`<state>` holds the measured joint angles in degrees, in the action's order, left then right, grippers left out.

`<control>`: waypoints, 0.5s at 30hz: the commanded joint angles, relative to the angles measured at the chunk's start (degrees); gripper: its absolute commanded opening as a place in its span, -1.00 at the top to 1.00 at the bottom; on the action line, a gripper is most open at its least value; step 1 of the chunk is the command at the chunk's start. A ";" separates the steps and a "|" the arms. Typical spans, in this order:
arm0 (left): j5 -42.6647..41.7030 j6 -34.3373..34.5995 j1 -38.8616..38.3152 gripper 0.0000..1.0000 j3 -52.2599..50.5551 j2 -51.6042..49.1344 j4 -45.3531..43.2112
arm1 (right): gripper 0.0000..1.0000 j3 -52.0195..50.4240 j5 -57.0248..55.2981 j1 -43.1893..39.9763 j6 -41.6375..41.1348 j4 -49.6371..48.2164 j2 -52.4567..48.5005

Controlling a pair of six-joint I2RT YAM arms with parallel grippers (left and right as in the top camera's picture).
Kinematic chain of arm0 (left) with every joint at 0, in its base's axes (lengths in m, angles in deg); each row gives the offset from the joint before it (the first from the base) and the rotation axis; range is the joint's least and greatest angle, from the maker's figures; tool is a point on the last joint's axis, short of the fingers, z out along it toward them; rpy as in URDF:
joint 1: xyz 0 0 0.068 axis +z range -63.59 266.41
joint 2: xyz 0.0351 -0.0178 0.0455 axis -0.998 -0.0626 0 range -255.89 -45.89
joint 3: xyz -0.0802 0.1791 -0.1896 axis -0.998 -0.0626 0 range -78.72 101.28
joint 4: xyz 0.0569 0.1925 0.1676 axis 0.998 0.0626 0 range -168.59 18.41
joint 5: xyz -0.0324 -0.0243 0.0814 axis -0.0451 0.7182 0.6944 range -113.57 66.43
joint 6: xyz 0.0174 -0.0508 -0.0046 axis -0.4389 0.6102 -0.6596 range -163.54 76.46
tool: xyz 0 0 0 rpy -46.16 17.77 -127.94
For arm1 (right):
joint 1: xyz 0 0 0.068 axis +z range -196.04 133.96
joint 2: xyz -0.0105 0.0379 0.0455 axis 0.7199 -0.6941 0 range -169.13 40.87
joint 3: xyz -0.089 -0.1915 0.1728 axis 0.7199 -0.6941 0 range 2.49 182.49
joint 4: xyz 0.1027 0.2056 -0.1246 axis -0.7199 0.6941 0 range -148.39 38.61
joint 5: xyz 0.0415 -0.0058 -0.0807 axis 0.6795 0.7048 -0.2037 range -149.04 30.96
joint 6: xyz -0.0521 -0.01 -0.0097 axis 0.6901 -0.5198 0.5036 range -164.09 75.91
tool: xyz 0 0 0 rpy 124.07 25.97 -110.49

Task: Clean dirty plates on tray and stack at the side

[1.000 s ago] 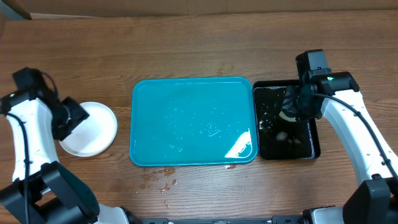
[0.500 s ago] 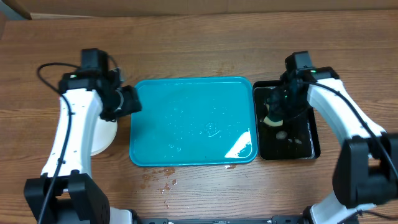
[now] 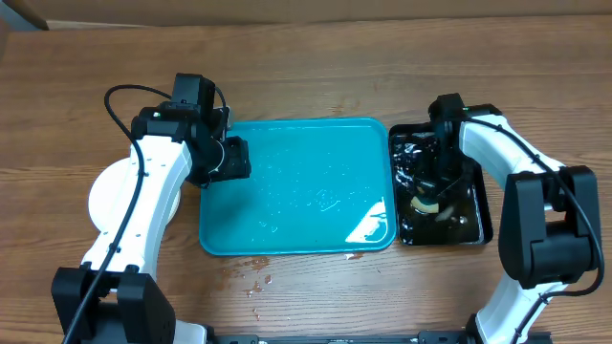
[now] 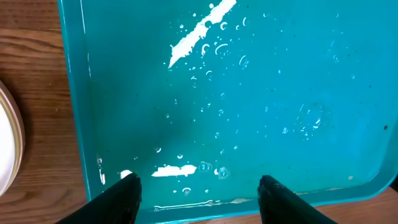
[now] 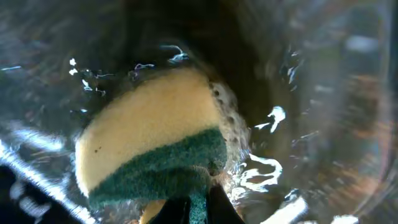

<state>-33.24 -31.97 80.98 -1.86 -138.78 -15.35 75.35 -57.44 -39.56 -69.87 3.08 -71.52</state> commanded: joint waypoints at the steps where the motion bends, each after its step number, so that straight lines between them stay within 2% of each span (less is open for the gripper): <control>1: -0.24 -1.31 -0.24 -0.24 0.13 1.29 0.20 | 0.92 -0.48 0.74 -0.83 -0.55 -2.40 -2.01; 4: -0.24 -1.31 -0.24 -0.23 0.13 1.31 0.15 | 0.92 -0.48 19.67 0.42 19.98 -4.70 -2.01; 5: -0.24 -1.31 -0.24 -0.23 0.13 1.29 0.17 | 0.93 -0.48 22.45 0.85 23.93 -4.15 -2.01; 7: -0.24 -1.31 -0.24 -0.24 0.13 1.29 0.17 | 0.92 -0.48 19.80 1.20 24.13 -3.50 -2.01; 9: -0.24 -1.31 -0.24 -0.23 0.13 1.31 0.20 | 0.92 -0.48 11.19 1.09 17.51 -3.23 -2.01; 12: -0.26 -1.31 -0.24 -0.23 0.13 1.29 0.22 | 0.92 -0.48 -5.40 0.02 -0.17 -0.87 -2.01; 14: -0.24 -1.31 -0.24 -0.23 0.13 1.31 0.28 | 0.92 -0.48 -8.90 -0.76 -7.63 0.46 -2.01; 15: -0.24 -1.31 -0.24 -0.23 0.13 1.31 0.31 | 0.92 -0.48 -8.24 -1.01 -8.57 0.44 -2.01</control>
<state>-33.24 -31.97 80.98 -1.86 -138.78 -15.28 75.68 -53.61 -38.89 -65.81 3.10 -72.11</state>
